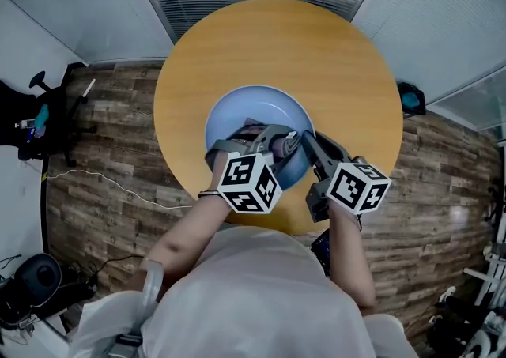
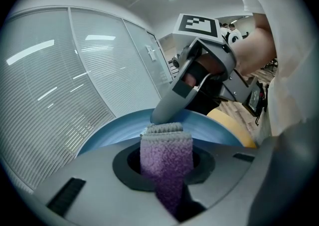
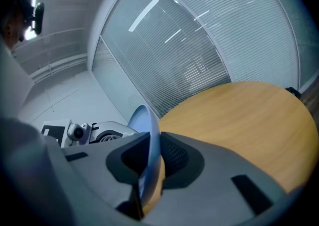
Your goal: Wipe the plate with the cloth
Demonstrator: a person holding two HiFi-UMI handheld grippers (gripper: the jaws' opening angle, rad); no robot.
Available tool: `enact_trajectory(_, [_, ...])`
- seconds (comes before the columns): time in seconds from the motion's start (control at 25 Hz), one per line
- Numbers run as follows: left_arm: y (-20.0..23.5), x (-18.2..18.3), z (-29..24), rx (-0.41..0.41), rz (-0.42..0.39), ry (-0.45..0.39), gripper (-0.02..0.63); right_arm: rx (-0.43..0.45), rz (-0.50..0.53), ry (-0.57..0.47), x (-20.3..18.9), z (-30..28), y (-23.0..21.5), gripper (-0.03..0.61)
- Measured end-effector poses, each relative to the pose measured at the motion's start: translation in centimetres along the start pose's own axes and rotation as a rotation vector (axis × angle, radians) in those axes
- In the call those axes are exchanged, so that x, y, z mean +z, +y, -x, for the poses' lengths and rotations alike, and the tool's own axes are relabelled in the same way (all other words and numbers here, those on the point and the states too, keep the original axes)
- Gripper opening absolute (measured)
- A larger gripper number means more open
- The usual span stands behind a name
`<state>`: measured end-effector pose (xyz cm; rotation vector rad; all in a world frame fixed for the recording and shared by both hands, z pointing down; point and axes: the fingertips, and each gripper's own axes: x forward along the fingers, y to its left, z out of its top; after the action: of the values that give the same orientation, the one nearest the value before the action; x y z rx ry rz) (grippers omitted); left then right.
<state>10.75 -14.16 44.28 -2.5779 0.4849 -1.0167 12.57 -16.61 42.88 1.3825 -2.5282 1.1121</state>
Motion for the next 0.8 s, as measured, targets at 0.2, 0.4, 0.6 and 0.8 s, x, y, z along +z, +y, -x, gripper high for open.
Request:
enact_trajectory(0.2, [-0.3,-0.5,0.1,-0.003,-0.01,0.021,0.081,0.008,-0.027,-0.005,-0.4,-0.5,0.1,0.057])
enact_trajectory(0.4, [-1.4,-0.4,0.3,-0.018,-0.021,0.02,0.081,0.023,-0.028,-0.005,-0.5,-1.1,0.7,0.058])
enact_trajectory(0.6, [-0.9,-0.7,0.2,-0.009,-0.016,0.02,0.081,0.022,-0.035,-0.008,-0.2,-1.8,0.8,0.06])
enact_trajectory(0.8, [-0.9,-0.9,0.6,0.004,-0.004,0.015,0.081,0.015,-0.045,-0.026,-0.3,-1.4,0.9,0.059])
